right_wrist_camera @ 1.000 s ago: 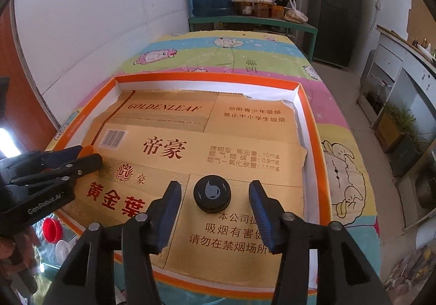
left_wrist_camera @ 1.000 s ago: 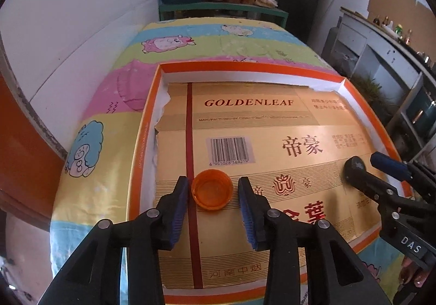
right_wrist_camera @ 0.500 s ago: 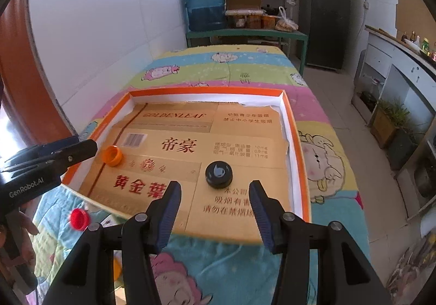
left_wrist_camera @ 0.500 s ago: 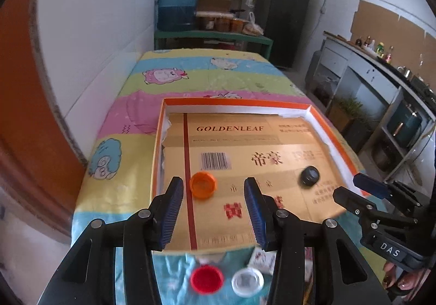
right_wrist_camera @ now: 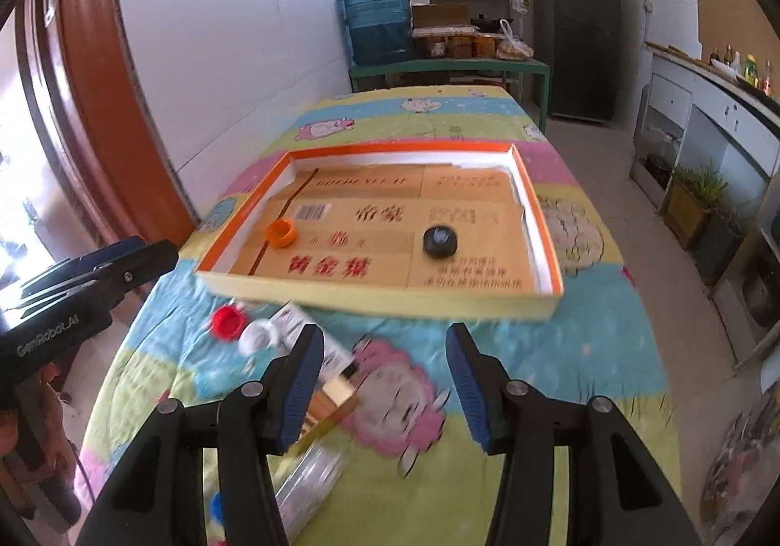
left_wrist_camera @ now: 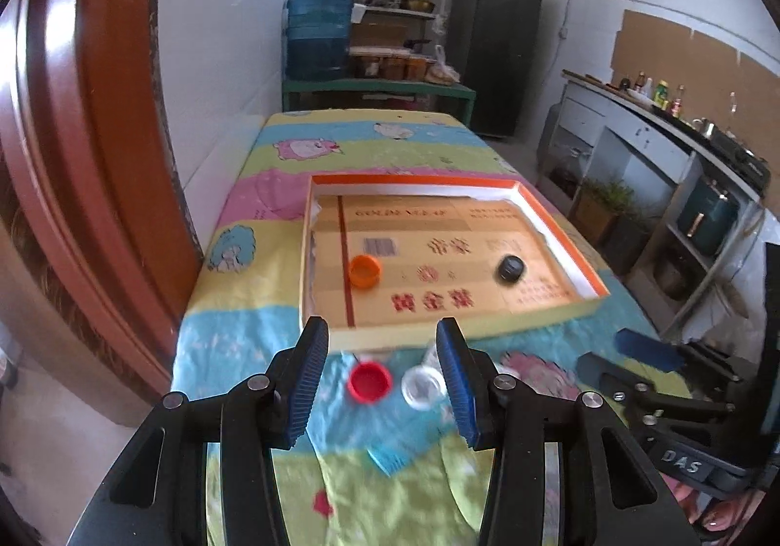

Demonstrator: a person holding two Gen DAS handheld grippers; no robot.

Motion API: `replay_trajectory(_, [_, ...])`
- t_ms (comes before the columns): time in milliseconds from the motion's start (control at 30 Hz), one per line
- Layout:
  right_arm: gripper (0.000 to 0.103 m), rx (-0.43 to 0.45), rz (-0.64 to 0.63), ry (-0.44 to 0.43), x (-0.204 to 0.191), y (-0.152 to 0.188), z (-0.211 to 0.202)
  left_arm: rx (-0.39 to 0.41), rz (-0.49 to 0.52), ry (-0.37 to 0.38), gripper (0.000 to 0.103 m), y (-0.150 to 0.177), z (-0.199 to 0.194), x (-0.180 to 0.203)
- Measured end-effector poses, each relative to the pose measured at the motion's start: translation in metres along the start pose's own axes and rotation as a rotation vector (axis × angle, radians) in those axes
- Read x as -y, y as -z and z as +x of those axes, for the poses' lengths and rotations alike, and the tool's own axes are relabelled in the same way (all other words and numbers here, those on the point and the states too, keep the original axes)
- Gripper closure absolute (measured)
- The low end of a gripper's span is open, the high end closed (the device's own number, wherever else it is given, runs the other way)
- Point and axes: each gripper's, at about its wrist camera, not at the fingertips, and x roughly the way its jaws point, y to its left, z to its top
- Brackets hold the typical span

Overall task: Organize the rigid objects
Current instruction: 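Grasp the blue cap with the left tool while the right tool grasps the glitter bottle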

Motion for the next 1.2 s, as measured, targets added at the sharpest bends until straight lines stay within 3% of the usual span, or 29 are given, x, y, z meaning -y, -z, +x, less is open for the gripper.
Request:
replay_trajectory(367, [0.051,-0.097,0.043,0.007,-0.034,0.057,-0.001,-0.008,-0.011,0.03,0.055,0.055,-0.031,0.002])
replay_trajectory(600, [0.051,-0.135,0.018,0.043,-0.047,0.074,0.01,-0.037,0.015,0.075,0.055,0.078,-0.034,0.004])
replay_trajectory(733, [0.073,-0.146,0.047,-0.007,-0.041,0.076,0.012,-0.061,0.05,0.112,0.055,0.09,-0.031,0.013])
replay_trajectory(833, [0.079,-0.144,0.031,-0.004,-0.039,0.076,0.009,-0.076,0.086,0.147,0.055,0.097,-0.028,0.024])
replay_trajectory(1000, [0.082,-0.109,0.047,0.029,-0.022,0.076,-0.006,-0.1,0.149,0.191,0.055,0.108,-0.022,0.043])
replay_trajectory(1200, [0.082,-0.062,0.07,0.091,0.004,0.076,-0.026,-0.134,0.181,0.192,0.055,0.118,-0.008,0.059])
